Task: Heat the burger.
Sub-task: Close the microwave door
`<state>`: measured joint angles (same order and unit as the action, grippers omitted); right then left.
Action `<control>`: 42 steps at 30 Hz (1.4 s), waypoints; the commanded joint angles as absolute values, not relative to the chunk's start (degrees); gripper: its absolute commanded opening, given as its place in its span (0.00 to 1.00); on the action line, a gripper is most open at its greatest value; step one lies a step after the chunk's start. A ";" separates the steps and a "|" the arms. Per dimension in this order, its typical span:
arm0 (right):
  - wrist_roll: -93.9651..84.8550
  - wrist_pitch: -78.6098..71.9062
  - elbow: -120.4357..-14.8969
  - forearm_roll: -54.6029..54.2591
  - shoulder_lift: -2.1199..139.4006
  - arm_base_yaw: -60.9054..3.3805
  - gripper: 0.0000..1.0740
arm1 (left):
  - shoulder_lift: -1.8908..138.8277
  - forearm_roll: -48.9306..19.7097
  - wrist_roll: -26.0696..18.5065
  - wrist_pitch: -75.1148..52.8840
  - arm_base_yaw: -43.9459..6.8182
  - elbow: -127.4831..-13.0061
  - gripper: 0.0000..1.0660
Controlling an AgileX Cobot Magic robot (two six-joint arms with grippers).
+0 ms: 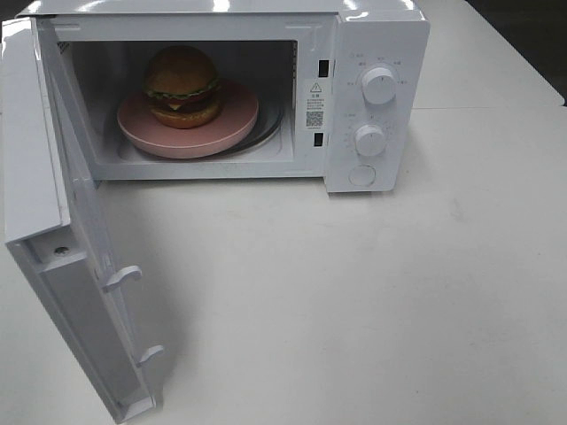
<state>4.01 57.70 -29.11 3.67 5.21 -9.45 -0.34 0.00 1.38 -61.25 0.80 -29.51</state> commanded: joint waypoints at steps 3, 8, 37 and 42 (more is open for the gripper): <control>4.13 57.07 -28.88 3.50 -0.74 -6.02 0.71 | -1.20 0.00 1.43 -61.19 0.63 -29.51 0.96; 3.95 57.07 -28.82 3.38 -1.78 -5.21 0.71 | -1.15 0.00 1.43 -61.19 0.63 -29.51 0.96; 4.07 57.07 -28.82 3.44 -1.78 -5.21 0.71 | -1.15 0.00 1.43 -61.19 0.63 -29.51 0.96; 4.07 57.07 -28.82 3.44 -1.78 -5.21 0.71 | -1.15 0.00 1.43 -61.19 0.63 -29.51 0.96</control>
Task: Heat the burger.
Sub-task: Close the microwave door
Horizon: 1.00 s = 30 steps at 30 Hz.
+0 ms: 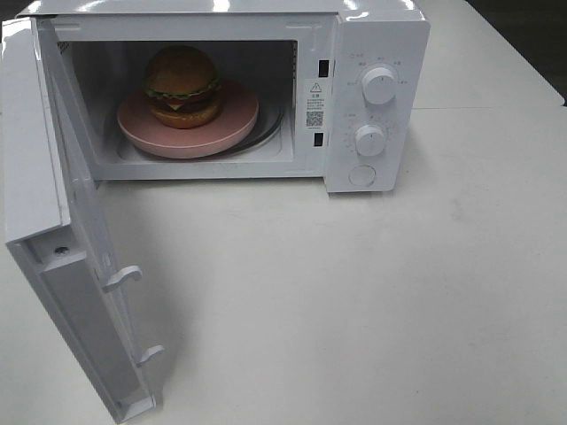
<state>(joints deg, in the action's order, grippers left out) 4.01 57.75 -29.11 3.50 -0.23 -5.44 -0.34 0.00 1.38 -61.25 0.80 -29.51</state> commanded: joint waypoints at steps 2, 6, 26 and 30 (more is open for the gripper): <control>4.07 57.07 -28.82 3.44 -1.78 -5.21 0.71 | -1.15 0.00 1.43 -61.19 0.63 -29.51 0.96; 4.07 57.07 -28.82 3.44 -1.78 -5.21 0.71 | -1.15 0.00 1.43 -61.19 0.63 -29.51 0.96; 4.07 57.07 -28.82 3.44 -1.78 -5.21 0.71 | -0.46 0.00 1.38 -61.19 0.63 -29.51 0.96; 4.07 57.07 -28.82 3.44 -1.78 -5.21 0.70 | -0.46 0.00 1.43 -61.19 0.63 -29.51 0.96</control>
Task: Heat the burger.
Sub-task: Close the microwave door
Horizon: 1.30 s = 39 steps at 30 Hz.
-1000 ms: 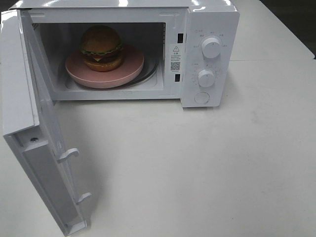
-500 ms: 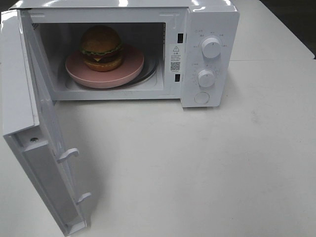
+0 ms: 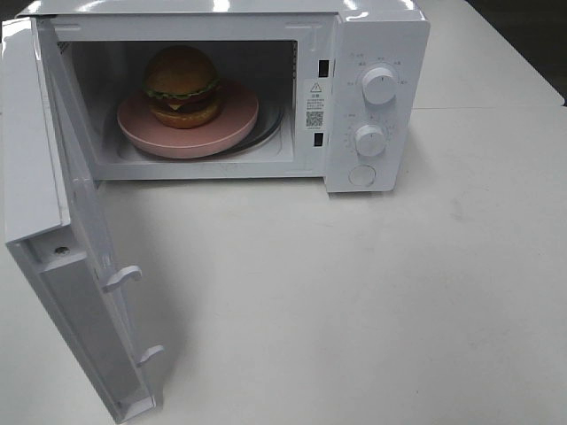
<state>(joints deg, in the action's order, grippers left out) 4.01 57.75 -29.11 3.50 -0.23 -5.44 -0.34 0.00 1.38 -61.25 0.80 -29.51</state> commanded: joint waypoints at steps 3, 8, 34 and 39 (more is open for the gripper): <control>4.07 57.07 -28.82 3.44 -1.78 -5.21 0.70 | 0.00 0.00 1.66 -61.08 0.63 -29.62 0.96; 4.07 57.07 -28.82 3.44 -1.78 -5.21 0.70 | 2.29 -0.34 1.66 -59.59 0.63 -30.83 0.93; 4.07 57.07 -28.82 3.44 -1.78 -5.21 0.70 | 26.41 -0.52 1.43 -26.99 0.63 -23.32 0.00; 4.07 57.07 -28.82 3.44 -1.78 -5.21 0.70 | 30.60 -0.52 1.43 -12.43 0.63 -17.99 0.00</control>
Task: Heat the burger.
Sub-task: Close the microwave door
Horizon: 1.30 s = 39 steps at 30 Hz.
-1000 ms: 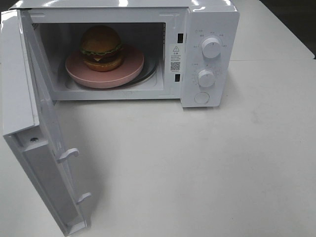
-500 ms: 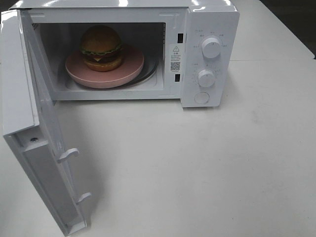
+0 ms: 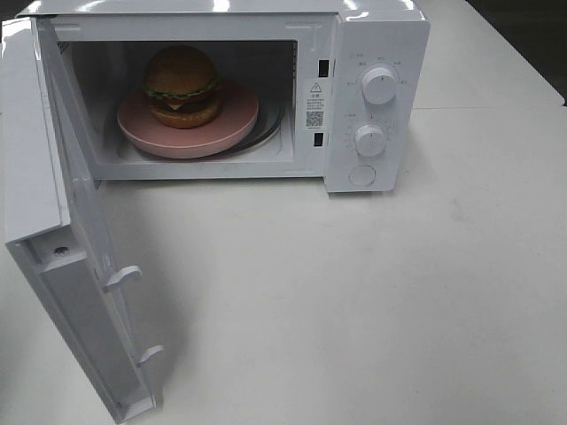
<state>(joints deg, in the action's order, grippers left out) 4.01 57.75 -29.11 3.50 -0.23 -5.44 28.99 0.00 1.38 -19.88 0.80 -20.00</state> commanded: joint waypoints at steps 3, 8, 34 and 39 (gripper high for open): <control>4.07 57.07 -28.82 3.44 -1.78 -5.21 0.70 | 33.00 -0.52 1.43 -4.53 0.63 -14.90 0.00; 4.07 57.07 -28.82 3.44 -1.78 -5.21 0.70 | 37.30 0.00 1.43 7.79 0.63 -11.12 0.00; 4.07 57.07 -28.82 3.44 -1.78 -5.21 0.70 | 69.96 17.76 11.23 41.20 0.63 -10.20 0.00; 4.07 57.07 -28.82 3.50 -1.78 -5.21 0.70 | 74.94 20.97 12.66 46.41 0.52 -10.89 0.00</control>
<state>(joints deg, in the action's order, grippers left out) 4.01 57.75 -29.11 3.50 -0.23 -5.44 73.45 20.00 11.57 44.12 0.80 -10.08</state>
